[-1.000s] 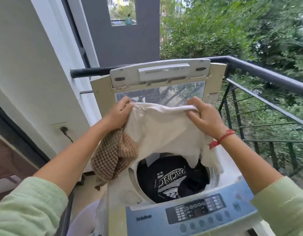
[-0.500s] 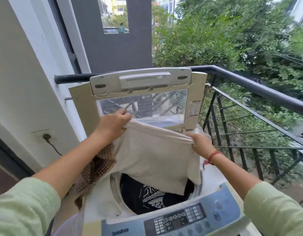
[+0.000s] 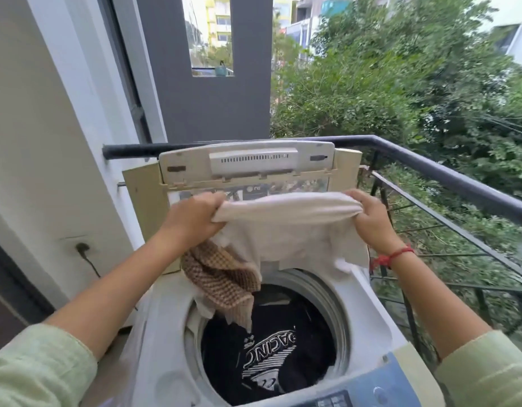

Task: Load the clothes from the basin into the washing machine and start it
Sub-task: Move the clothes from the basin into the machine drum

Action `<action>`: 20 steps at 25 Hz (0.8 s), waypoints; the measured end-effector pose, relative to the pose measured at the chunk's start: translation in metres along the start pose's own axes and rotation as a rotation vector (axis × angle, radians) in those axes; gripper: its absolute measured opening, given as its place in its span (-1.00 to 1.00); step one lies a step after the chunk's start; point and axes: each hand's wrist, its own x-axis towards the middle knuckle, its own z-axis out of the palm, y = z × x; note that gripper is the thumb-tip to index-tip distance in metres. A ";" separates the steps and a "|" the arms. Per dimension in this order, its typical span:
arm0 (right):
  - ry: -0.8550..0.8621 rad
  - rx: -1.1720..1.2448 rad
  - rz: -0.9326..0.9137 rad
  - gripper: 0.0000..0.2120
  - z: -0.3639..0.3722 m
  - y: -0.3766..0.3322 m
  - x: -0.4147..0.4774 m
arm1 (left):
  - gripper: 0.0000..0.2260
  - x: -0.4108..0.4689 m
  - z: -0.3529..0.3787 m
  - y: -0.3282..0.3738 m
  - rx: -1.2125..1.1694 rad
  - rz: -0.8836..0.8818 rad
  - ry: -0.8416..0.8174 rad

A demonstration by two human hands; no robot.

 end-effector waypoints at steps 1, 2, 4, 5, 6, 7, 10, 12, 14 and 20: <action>-0.260 -0.087 0.075 -0.65 0.004 0.018 -0.016 | -0.82 -0.024 0.014 -0.004 -0.002 0.014 -0.218; -0.499 -0.192 0.121 -0.63 0.009 0.035 -0.032 | -0.83 -0.046 0.026 -0.007 0.001 0.026 -0.400; -0.689 -0.343 0.107 -0.54 0.022 0.061 -0.056 | -0.81 -0.071 0.042 -0.018 0.008 0.036 -0.579; -0.655 -0.330 0.115 -0.51 0.026 0.064 -0.059 | -0.80 -0.073 0.046 -0.025 0.020 0.037 -0.595; -0.577 -0.264 0.154 -0.51 0.028 0.061 -0.056 | -0.82 -0.072 0.047 -0.032 0.034 0.035 -0.583; -0.487 -0.193 0.194 -0.51 0.030 0.060 -0.052 | -0.84 -0.068 0.047 -0.037 0.038 0.037 -0.557; -0.428 -0.148 0.179 -0.65 0.037 0.055 -0.042 | -0.85 -0.063 0.047 -0.051 0.022 0.046 -0.453; -0.616 -0.236 0.176 -0.73 0.041 0.052 -0.044 | -0.87 -0.061 0.047 -0.061 0.008 -0.007 -0.374; -0.786 -0.347 0.249 -0.84 0.046 0.050 -0.051 | -0.90 -0.059 0.046 -0.072 -0.007 -0.086 -0.302; -0.043 -0.344 0.096 -0.51 0.078 0.042 -0.052 | -0.93 -0.049 0.041 -0.069 0.025 -0.255 0.012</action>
